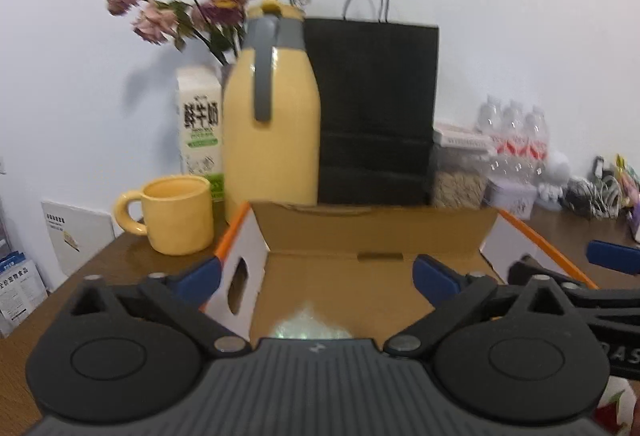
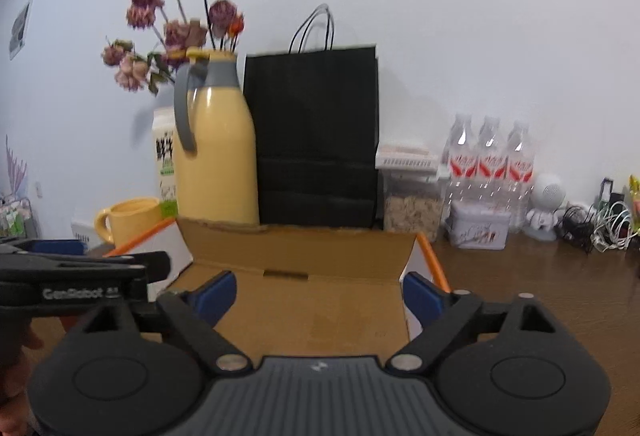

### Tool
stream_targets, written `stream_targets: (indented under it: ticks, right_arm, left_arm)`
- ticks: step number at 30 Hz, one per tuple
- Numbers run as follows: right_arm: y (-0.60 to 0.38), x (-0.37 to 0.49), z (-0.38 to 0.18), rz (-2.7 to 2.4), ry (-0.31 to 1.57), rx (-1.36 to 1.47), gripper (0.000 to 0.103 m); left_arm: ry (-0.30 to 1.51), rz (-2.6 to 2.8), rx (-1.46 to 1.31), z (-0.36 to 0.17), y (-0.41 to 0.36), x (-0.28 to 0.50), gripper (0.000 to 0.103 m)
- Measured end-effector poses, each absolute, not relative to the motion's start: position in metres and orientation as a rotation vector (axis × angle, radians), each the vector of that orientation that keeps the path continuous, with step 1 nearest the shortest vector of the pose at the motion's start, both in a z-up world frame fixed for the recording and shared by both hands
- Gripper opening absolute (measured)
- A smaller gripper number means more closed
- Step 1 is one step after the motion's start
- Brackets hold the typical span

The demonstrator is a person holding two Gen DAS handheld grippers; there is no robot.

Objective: Organize objects
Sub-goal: 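Carry the cap and bag into the cardboard box and open both grippers, then withdraw both grippers from the box toward the table items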

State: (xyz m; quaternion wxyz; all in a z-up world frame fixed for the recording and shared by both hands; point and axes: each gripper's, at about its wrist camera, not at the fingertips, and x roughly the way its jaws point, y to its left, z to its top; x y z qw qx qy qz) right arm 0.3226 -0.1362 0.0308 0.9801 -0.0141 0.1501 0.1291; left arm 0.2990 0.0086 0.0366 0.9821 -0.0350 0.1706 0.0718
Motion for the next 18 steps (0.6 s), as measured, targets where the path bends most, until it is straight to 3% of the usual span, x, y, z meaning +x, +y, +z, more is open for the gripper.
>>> stream_targets:
  ticks: [2, 18]
  right_arm:
    - [-0.139, 0.322, 0.032, 0.257, 0.290, -0.014, 0.103]
    - [-0.141, 0.291, 0.054, 0.284, 0.160, -0.036, 0.103]
  left_arm:
    - [0.344, 0.143, -0.089, 0.038, 0.011, 0.299, 0.103]
    - [0.269, 0.132, -0.091, 0.052, 0.010, 0.277, 0.103]
